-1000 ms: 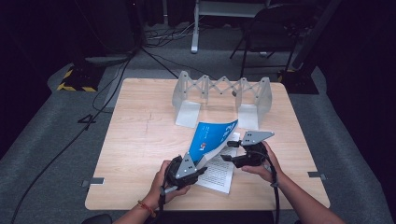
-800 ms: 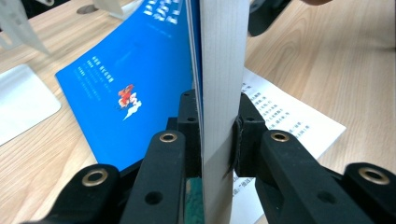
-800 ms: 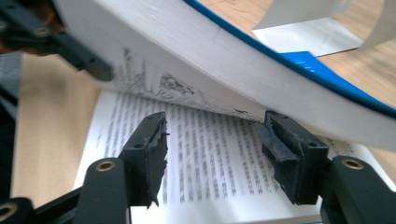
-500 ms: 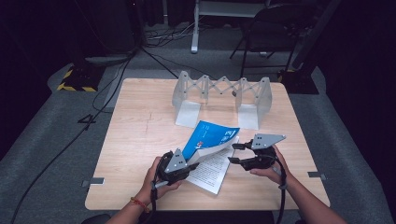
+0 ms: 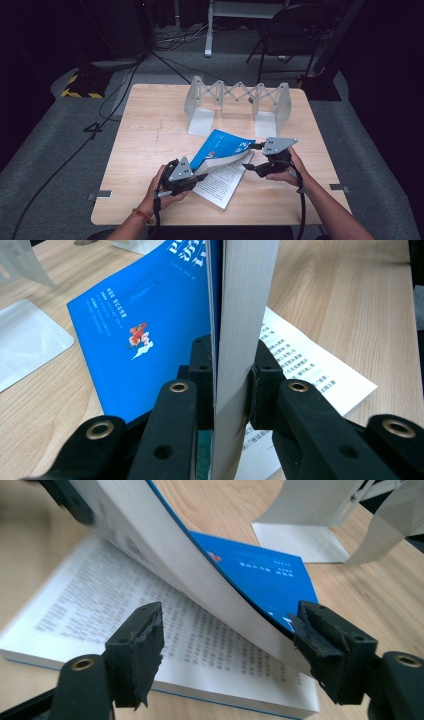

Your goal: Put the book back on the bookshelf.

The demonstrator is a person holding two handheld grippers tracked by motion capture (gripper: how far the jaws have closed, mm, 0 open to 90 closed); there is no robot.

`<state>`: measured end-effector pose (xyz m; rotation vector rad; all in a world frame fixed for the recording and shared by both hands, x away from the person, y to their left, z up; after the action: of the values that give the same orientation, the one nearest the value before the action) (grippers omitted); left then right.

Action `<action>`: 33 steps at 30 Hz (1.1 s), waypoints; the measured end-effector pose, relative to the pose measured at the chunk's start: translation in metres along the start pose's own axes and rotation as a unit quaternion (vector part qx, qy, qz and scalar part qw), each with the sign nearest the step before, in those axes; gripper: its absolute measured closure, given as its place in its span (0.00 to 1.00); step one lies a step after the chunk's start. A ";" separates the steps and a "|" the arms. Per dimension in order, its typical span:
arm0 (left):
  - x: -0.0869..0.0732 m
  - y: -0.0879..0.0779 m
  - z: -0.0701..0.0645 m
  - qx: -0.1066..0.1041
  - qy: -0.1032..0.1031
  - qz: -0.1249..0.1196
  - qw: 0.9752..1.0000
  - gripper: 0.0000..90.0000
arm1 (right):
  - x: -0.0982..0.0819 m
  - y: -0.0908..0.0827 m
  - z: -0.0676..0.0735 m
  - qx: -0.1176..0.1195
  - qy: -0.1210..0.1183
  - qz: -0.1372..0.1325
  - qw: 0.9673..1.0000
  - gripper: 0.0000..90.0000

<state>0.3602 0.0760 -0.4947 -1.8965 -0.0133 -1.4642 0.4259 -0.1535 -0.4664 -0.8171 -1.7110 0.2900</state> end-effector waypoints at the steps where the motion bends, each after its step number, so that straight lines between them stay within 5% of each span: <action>1: 0.000 -0.001 0.001 0.000 0.000 0.000 1.000 0.86 | -0.002 0.003 -0.001 0.002 -0.002 0.004 1.000 0.31; 6: -0.002 -0.002 0.003 -0.007 0.001 0.002 1.000 0.86 | -0.001 0.011 -0.010 -0.018 -0.047 0.015 0.999 0.33; 10: -0.002 -0.003 0.004 -0.009 0.000 0.002 1.000 0.86 | -0.004 0.017 -0.016 -0.019 -0.049 0.020 0.998 0.33; 13: -0.003 -0.004 0.006 -0.012 0.002 0.003 1.000 0.86 | -0.011 0.027 -0.019 -0.021 -0.065 0.051 0.996 0.33; 21: -0.008 -0.008 0.011 -0.019 -0.016 0.004 1.000 0.82 | -0.020 0.037 -0.017 0.004 -0.091 0.038 0.995 0.57; 24: -0.014 -0.012 0.015 -0.007 -0.018 0.010 1.000 0.78 | -0.019 0.041 -0.010 0.023 -0.100 0.033 0.994 0.64; 33: -0.030 -0.026 0.026 0.048 -0.017 0.027 0.998 0.64 | -0.009 0.043 0.004 0.025 -0.133 0.022 0.991 0.74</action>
<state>0.3600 0.1214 -0.5085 -1.8301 -0.0468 -1.3703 0.4384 -0.1272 -0.4996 -0.8085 -1.9262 0.4876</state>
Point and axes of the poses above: each handheld gripper's, and its own axes: y roughly forward along the jaws, x roughly out of its top, z roughly to its left, the point moved 7 cm from there along y, roughly forward along the jaws, and after that the axes turned 10 degrees about -y, right-handed, at the moved point
